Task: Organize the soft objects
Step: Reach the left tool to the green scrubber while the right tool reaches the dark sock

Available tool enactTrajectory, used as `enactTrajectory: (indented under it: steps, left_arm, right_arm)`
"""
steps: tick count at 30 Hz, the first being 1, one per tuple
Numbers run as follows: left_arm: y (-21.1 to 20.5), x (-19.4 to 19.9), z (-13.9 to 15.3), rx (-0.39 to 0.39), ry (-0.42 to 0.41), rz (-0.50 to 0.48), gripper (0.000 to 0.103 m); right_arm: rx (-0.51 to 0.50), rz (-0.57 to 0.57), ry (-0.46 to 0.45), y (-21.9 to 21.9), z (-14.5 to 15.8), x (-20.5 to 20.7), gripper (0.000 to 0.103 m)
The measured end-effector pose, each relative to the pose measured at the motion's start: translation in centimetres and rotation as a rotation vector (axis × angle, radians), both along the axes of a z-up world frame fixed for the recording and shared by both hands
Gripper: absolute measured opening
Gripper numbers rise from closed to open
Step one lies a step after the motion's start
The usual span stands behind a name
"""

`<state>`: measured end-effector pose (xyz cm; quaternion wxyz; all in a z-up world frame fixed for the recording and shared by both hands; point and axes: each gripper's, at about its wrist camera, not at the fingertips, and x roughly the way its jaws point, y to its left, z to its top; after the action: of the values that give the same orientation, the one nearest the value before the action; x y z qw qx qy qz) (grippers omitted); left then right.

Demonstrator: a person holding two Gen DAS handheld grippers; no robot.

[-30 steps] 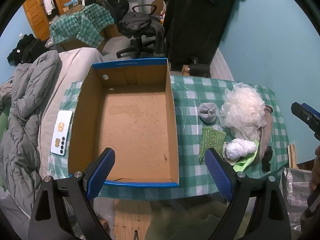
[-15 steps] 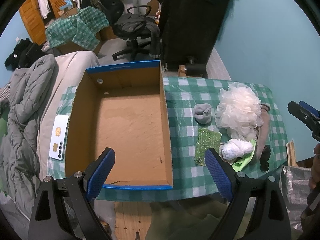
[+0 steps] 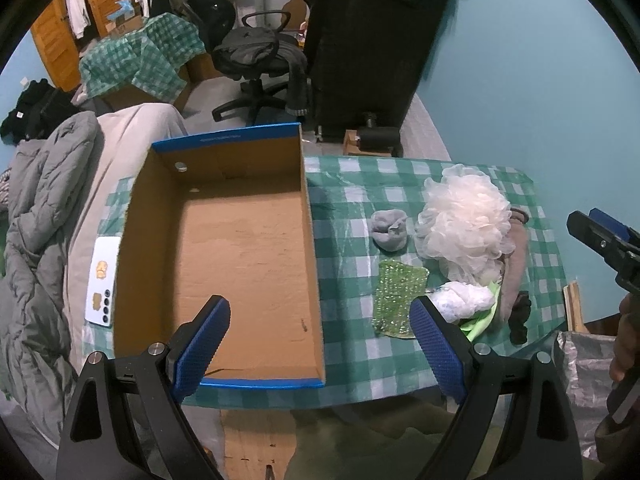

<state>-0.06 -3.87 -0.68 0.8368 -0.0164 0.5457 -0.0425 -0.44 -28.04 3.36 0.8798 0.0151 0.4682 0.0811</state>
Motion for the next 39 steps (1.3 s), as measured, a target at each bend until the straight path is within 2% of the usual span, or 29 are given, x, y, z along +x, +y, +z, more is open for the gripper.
enactTrajectory:
  steps: [10,24,39]
  left_arm:
    - [-2.5,1.0,-1.6,0.014,0.027,-0.038,0.092]
    - [-7.4,3.1,-6.0,0.054,0.111,-0.139,0.092]
    - [-10.7,3.7,-10.4,0.064,0.192,-0.182,0.092]
  right_arm:
    - [0.005,-0.049,0.047,-4.4,-0.9,0.5,0.098]
    - [-0.026,-0.128,0.138,-11.0,-4.1,0.6,0.098]
    - [-0.033,-0.159,0.242,-14.2,-8.5,-0.6,0.098]
